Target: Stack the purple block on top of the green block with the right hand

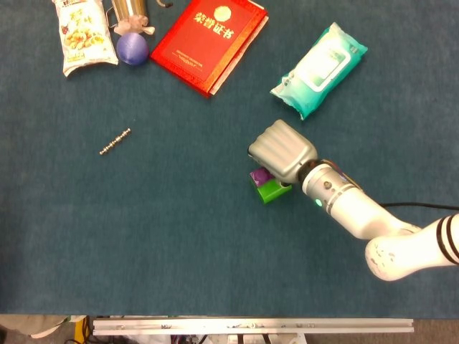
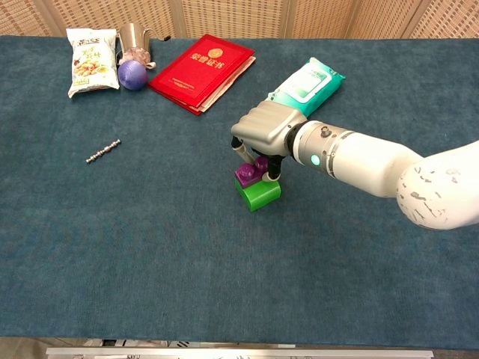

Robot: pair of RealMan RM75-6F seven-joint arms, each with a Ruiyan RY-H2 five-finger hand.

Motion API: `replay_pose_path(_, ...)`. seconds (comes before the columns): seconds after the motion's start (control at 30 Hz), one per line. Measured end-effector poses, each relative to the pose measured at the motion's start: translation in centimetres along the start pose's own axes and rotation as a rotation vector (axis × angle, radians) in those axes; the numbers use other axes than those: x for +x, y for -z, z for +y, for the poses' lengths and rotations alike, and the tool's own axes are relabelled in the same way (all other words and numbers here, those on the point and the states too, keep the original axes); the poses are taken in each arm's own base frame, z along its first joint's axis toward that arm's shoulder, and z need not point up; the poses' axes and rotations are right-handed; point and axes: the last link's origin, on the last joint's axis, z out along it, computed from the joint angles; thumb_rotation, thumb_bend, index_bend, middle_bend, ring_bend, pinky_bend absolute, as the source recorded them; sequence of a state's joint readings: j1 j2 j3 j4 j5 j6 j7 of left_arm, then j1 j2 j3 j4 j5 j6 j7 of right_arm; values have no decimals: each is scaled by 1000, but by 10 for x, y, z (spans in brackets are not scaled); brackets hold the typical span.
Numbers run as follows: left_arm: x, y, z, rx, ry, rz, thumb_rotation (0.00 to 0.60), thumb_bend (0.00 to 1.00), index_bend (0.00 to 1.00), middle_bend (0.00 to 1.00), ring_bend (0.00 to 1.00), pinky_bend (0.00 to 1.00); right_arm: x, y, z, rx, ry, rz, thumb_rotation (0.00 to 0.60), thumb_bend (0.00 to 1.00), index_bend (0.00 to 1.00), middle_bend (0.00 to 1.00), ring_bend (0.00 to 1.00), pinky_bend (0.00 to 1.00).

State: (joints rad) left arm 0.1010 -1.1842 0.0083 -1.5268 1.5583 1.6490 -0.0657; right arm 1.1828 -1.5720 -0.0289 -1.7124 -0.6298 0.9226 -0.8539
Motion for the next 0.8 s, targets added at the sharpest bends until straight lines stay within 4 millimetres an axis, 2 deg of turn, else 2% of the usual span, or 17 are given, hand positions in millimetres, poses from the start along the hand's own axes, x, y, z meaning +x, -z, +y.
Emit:
replay_pose_path(0.03,0,0,0,0,0,1,600,292,242,235,194,89,1,0,0,0,-4,2,600,227,693,881,929,1000)
replay_pose_path(0.1,0,0,0,0,0,1,600,292,242,235,194,89,3,2,1,1,-16,9,600,121,610,880,929,1000)
replay_pose_path(0.17,0,-1,0,-1,-1,1,600,292,242,235,194,89,5,4,4,3,-27,20,600,17,473,876,929,1000)
replay_pose_path(0.37,-1,-2,3,-8,-4,-4,600,292,242,235,194,89,9,12,9,0,-59,55,600,0,255,835,921,1000)
replay_pose_path(0.43,0,-3,4,-10,-4,-3,600,292,242,235,194,89,10,15,12,-7,-76,68,600,0,233,799,903,999)
replay_pose_path(0.5,0,-4,4,-12,-4,-1,600,292,242,235,194,89,11,19,16,-16,-95,80,600,0,227,726,844,969)
replay_pose_path(0.6,1,-5,4,-11,-5,1,600,291,242,235,194,89,11,28,26,-44,-139,107,600,0,226,561,662,785)
replay_pose_path(0.7,0,-7,3,-10,-6,-1,600,291,242,235,194,89,10,40,41,-89,-183,145,600,15,226,498,557,694)
replay_pose_path(0.8,0,-9,3,-10,-7,-1,600,292,242,235,194,89,6,55,58,-136,-212,190,600,76,232,490,531,674)
